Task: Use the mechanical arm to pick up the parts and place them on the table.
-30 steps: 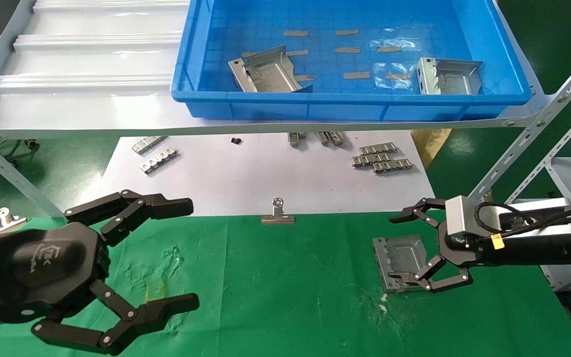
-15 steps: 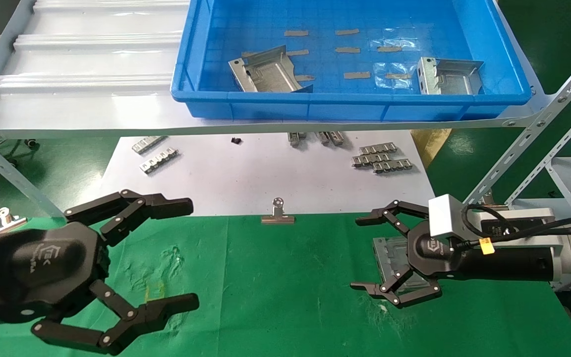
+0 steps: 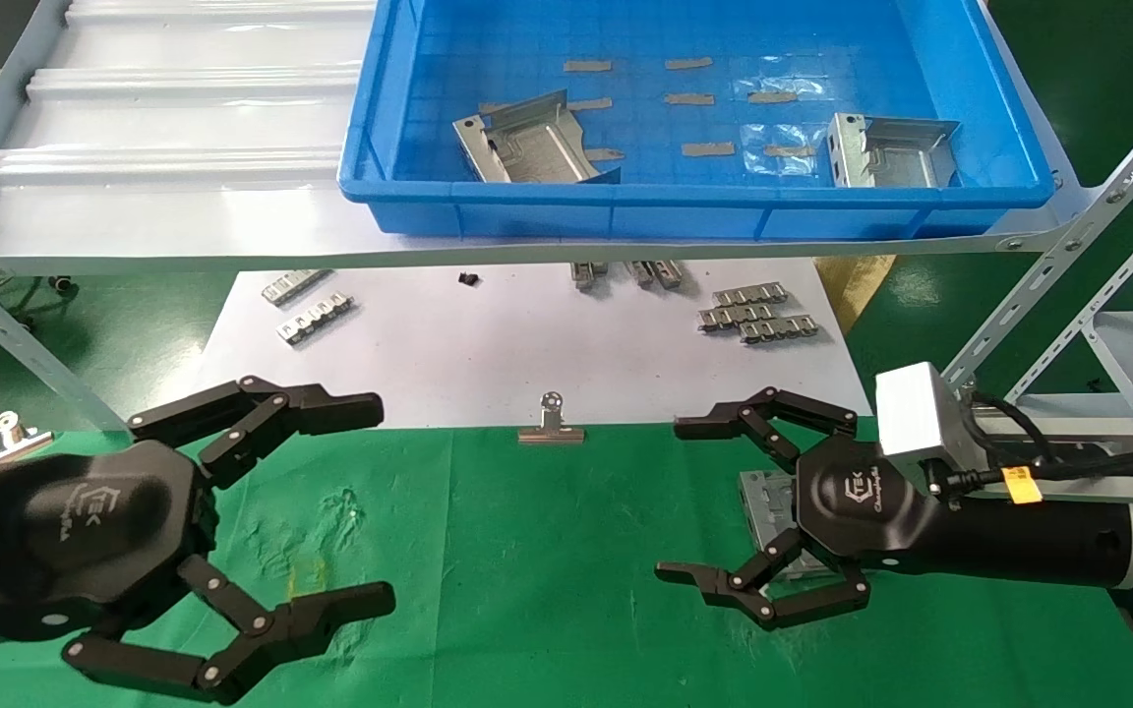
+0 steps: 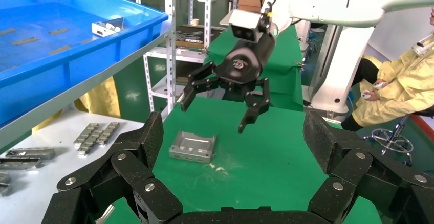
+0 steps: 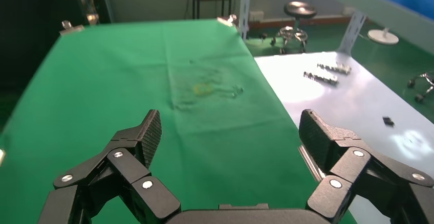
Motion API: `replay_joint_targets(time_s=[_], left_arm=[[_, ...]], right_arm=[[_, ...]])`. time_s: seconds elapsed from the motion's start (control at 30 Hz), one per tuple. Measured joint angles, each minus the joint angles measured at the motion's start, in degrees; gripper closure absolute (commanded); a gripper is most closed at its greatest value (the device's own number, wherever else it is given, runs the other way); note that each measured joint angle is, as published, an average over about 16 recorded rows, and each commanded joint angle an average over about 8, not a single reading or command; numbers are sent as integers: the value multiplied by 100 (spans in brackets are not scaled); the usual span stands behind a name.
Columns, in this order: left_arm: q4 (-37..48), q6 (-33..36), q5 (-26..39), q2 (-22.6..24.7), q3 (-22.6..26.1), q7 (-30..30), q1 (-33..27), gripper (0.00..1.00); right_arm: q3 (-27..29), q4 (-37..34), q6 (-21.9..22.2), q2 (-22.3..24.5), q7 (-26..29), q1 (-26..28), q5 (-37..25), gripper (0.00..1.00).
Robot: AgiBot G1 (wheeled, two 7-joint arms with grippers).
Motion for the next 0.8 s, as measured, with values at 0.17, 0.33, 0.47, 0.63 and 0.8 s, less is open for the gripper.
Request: replay_joint_targets(time_s=[0.17,0.33,0.47,0.63,0.8], left_arm=[[0,0,0,0,0,0,0,0],[0,0,0,0,0,0,0,0],[0,0,0,0,0,0,0,0],[0,0,0,0,0,0,0,0],[0,0,0,0,0,0,0,0]], right_arm=[[467,558,39,141,426,-345,99,0],[932,1113,79,281,850,-687,197,0],[1304,1557,110,394,1189,-962,276,0],[1764,2106,149,532,1608,-1301,374,0],[2172,2592,179,655,1971,-1601,461,0]])
